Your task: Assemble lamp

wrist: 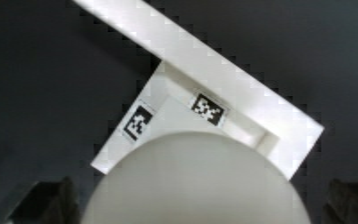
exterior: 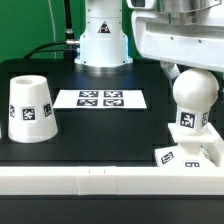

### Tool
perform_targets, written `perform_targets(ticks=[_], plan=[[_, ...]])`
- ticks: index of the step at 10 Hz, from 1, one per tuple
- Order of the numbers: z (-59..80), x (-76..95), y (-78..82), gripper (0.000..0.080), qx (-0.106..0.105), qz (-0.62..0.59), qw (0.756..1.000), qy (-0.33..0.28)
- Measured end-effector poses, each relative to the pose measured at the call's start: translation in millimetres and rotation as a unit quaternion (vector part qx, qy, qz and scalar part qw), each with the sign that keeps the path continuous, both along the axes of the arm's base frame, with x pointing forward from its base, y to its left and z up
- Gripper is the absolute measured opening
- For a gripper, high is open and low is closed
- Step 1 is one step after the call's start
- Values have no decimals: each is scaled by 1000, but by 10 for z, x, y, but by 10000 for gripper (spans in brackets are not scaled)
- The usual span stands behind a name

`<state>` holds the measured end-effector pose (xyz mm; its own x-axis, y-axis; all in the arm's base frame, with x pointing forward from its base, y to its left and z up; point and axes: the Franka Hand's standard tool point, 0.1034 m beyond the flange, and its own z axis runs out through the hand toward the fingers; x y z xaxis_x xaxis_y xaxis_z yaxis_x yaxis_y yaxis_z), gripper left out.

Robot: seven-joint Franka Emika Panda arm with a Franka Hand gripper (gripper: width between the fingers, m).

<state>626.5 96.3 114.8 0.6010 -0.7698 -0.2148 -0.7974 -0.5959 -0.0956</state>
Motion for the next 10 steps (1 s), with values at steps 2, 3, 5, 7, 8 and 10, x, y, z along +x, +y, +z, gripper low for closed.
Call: perform_targets(ticks=[2, 3, 5, 7, 8, 10], plan=[[0, 0, 0, 699, 3, 59, 998, -14], [-1, 0, 0, 699, 5, 94, 995, -22], [-5, -6, -28, 699, -2, 188, 981, -39], [17, 21, -58, 699, -11, 277, 959, -57], [19, 30, -77, 699, -15, 336, 939, -68], [27, 33, -54, 699, -21, 401, 913, -78]])
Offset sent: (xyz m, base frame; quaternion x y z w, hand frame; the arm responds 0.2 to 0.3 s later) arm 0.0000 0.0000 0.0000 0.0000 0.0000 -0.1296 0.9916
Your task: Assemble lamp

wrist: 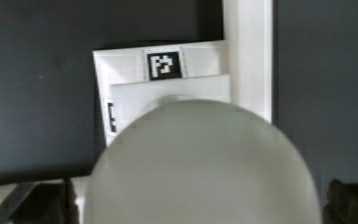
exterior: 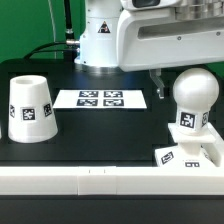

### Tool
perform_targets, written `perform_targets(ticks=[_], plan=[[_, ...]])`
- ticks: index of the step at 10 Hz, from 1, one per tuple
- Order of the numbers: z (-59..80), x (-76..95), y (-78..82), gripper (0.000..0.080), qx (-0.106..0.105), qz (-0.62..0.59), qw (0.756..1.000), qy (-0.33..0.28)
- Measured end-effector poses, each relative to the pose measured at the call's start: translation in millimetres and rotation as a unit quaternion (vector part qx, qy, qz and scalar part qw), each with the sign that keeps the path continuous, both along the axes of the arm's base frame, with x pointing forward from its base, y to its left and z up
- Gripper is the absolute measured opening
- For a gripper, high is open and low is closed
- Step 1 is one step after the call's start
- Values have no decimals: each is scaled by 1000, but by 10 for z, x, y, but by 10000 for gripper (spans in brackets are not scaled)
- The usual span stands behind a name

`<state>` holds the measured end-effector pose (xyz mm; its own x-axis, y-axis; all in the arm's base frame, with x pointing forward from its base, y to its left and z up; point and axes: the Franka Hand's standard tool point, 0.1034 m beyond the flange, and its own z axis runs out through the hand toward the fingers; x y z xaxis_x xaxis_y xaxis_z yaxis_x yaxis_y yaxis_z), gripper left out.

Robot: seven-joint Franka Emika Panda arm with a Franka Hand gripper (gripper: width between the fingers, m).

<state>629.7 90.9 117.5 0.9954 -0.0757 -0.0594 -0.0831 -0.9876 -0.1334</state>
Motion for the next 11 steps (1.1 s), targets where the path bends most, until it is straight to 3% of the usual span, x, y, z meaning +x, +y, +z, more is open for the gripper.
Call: perform_targets(ticks=[6, 8, 11], plan=[[-14, 7, -23, 699, 4, 226, 974, -33], [0, 53, 26, 699, -17, 365, 929, -65], [-11, 28, 120, 699, -21, 469, 880, -70]])
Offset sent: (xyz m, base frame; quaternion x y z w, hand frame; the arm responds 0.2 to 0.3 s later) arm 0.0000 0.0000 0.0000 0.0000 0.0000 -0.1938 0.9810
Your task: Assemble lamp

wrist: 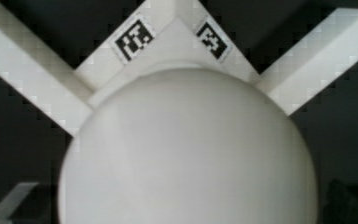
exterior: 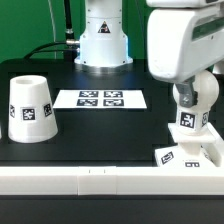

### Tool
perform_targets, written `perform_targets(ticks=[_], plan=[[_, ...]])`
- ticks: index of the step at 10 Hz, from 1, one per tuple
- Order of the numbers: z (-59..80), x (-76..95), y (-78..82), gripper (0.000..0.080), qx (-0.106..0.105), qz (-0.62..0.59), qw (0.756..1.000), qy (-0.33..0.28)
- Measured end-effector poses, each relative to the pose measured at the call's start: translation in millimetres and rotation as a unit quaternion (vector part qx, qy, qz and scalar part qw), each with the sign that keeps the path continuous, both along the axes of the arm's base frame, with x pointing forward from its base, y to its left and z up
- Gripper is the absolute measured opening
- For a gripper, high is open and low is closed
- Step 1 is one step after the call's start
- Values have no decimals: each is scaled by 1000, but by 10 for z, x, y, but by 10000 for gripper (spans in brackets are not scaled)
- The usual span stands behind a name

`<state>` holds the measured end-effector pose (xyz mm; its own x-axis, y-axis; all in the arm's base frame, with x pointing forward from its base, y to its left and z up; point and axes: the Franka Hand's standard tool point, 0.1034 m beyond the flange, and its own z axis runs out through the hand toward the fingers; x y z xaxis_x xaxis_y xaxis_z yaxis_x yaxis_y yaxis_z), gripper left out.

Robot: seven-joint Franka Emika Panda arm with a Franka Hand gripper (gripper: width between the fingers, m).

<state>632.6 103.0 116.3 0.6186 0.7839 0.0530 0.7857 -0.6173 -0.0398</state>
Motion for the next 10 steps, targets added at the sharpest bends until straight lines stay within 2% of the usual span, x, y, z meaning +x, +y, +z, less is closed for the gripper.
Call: perform_targets(ticks=[2, 5, 10], plan=[[-6, 2, 18, 699, 0, 74, 997, -6], [-17, 4, -14, 699, -12, 191, 981, -13], [-25, 14, -97, 699, -31, 360, 932, -18]])
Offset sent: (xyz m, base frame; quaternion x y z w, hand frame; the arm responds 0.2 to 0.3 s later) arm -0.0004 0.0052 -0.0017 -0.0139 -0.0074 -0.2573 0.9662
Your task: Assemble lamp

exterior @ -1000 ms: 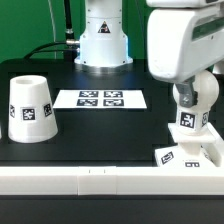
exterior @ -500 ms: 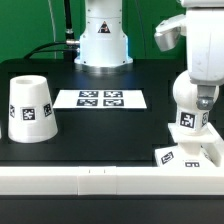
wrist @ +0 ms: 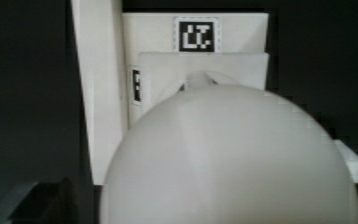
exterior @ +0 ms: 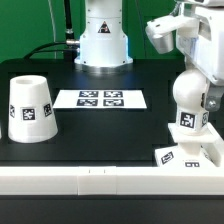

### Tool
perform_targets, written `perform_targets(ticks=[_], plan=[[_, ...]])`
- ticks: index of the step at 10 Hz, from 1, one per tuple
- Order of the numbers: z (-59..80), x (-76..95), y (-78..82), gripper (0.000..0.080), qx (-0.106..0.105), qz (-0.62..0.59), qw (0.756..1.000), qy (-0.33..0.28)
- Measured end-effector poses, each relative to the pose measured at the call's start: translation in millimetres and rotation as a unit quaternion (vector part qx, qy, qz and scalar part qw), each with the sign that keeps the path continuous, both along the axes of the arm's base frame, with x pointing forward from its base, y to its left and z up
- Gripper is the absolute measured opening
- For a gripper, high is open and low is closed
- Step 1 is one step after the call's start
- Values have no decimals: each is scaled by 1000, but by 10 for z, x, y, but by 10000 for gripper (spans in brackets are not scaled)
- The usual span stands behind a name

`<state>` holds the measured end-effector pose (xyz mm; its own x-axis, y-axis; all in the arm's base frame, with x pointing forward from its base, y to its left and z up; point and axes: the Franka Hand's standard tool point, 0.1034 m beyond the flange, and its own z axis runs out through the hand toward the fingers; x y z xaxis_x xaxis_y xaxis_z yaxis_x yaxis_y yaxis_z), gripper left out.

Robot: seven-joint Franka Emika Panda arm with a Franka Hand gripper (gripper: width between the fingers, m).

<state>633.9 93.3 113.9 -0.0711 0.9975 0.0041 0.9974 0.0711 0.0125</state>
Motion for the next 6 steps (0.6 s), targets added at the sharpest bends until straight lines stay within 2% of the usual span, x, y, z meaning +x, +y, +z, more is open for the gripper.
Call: perform_targets(ticks=[3, 5, 6], plan=[[-18, 0, -64, 699, -8, 72, 997, 0], [-23, -1, -74, 672, -8, 69, 998, 1], [-23, 0, -77, 576, -8, 68, 998, 1]])
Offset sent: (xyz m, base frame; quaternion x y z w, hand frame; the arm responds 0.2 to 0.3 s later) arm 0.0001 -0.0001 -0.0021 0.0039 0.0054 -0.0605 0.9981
